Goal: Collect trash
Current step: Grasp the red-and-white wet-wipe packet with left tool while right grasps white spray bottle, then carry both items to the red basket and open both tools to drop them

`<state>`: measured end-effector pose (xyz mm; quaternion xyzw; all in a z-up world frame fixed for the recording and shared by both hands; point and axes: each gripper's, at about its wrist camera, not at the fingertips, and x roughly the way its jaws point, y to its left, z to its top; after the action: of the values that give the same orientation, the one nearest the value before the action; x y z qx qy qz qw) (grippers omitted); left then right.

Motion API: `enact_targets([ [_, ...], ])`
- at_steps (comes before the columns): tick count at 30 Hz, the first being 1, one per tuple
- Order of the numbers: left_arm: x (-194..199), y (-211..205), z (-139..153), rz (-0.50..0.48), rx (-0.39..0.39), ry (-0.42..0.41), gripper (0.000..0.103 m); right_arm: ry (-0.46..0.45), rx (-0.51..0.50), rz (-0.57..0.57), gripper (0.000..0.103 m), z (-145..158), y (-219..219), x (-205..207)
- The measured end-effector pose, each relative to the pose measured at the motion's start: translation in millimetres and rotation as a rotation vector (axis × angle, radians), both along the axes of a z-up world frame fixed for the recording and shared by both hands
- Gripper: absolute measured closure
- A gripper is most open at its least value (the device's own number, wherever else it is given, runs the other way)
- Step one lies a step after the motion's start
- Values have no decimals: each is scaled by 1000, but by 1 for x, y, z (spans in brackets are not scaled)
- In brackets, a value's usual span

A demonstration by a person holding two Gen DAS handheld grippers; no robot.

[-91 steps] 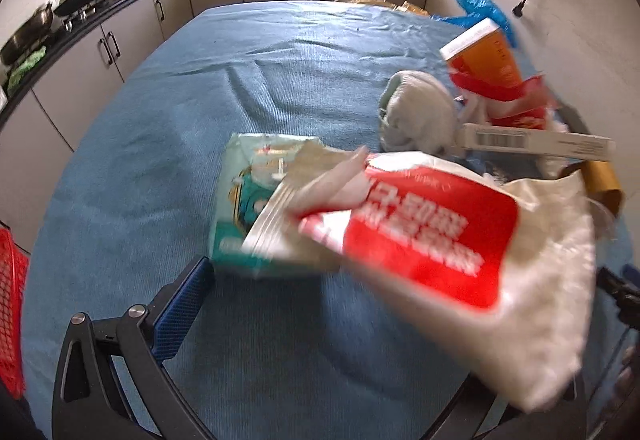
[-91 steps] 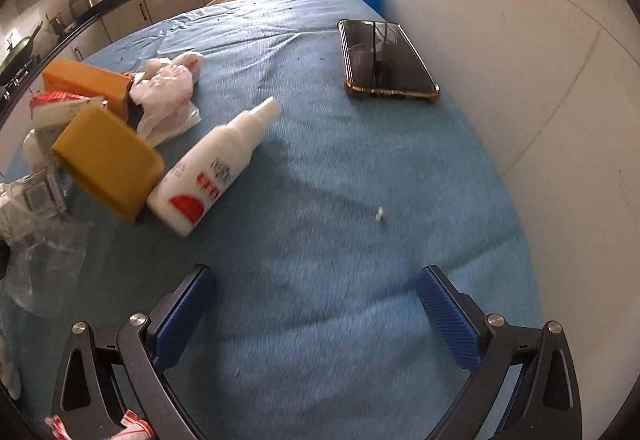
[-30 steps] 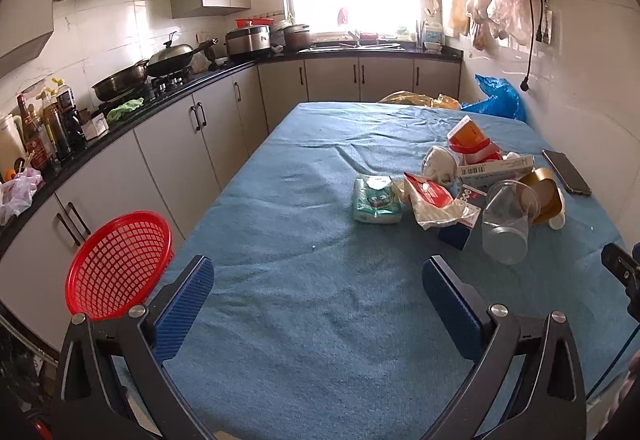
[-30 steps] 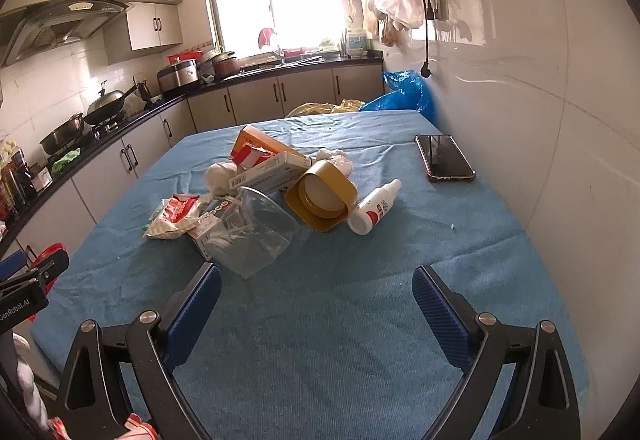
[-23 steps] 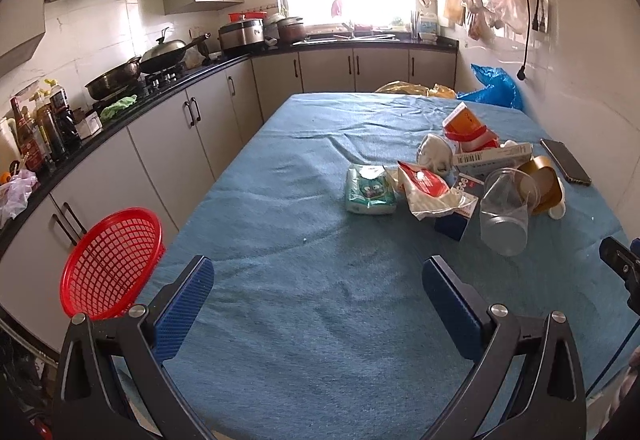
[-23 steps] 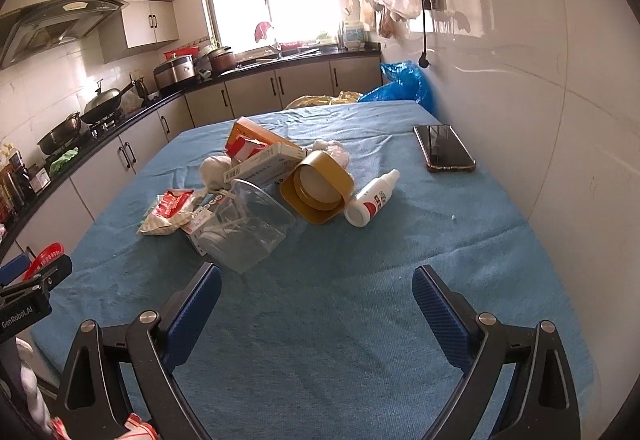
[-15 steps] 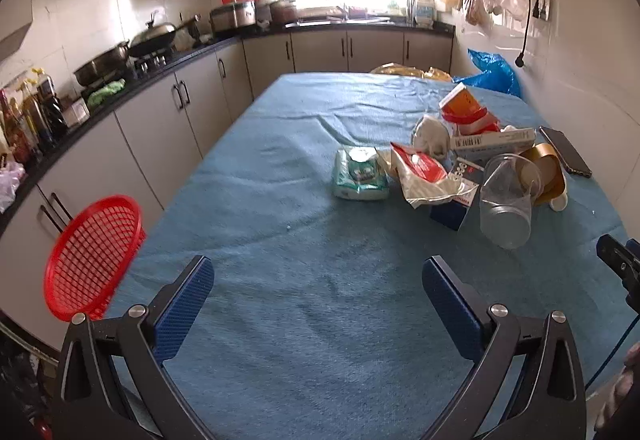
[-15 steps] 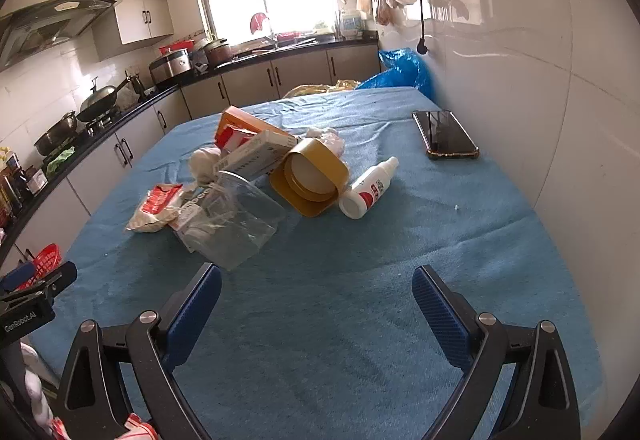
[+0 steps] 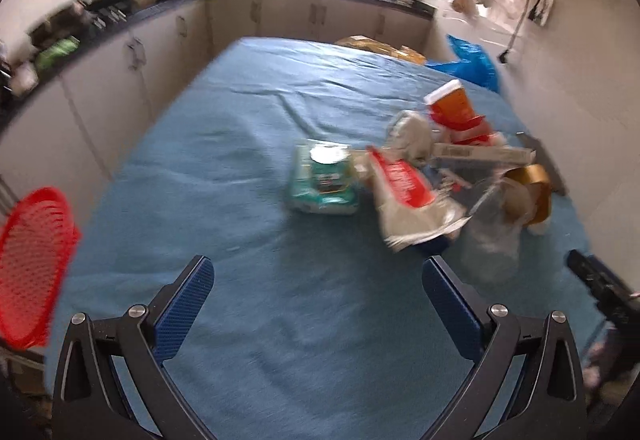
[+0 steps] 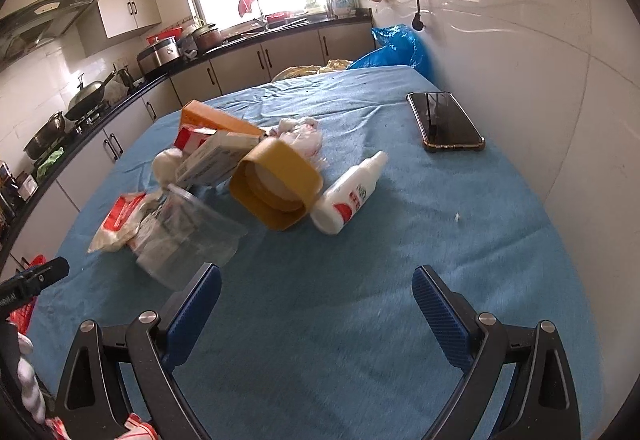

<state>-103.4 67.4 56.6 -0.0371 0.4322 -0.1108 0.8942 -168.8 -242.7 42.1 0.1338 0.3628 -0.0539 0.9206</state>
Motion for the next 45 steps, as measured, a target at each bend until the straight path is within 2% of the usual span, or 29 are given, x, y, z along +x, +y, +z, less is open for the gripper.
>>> enact_targets([
  [3, 17, -8, -2, -55, -77, 46, 2, 10, 39, 2, 4, 2, -15, 16],
  [5, 27, -15, -3, -71, -94, 60, 10, 22, 78, -1, 4, 2, -27, 30],
  [7, 38, -20, -4, -77, -111, 77, 13, 32, 103, -14, 4, 2, -37, 43],
  [9, 51, -22, -7, -70, -135, 104, 13, 37, 102, -32, 11, -1, -44, 53],
  [12, 67, -27, -15, -58, -158, 154, 21, 78, 104, -61, 26, -9, -55, 71],
  [14, 77, -31, -20, -54, -163, 183, 26, 117, 150, -74, 32, -19, -64, 81],
  [17, 83, -40, -27, -48, -162, 208, 26, 137, 195, -70, 33, -28, -70, 89],
  [19, 82, -48, -28, -44, -141, 205, 26, 140, 192, -62, 34, -30, -70, 95],
  [21, 81, -58, -28, -51, -142, 200, 39, 142, 186, -50, 37, -32, -68, 99],
  [22, 80, -60, -27, -53, -142, 200, 55, 141, 187, -42, 38, -34, -68, 101],
  [23, 78, -61, -26, -52, -157, 192, 60, 135, 189, -32, 43, -35, -67, 102],
  [24, 77, -62, -25, -43, -163, 187, 60, 124, 187, -15, 59, -35, -65, 103],
  [26, 71, -63, -22, -19, -163, 166, 61, 120, 197, 10, 70, -36, -62, 103],
  [33, 45, -46, -1, 14, -199, 114, 61, 44, 223, -1, 70, -26, -73, 79],
  [38, 22, -30, 19, 19, -175, 35, 61, -13, 217, -44, 70, -3, -80, 48],
  [45, -10, 23, 43, 57, -175, -61, 61, -67, 186, 4, 70, 35, -40, 24],
])
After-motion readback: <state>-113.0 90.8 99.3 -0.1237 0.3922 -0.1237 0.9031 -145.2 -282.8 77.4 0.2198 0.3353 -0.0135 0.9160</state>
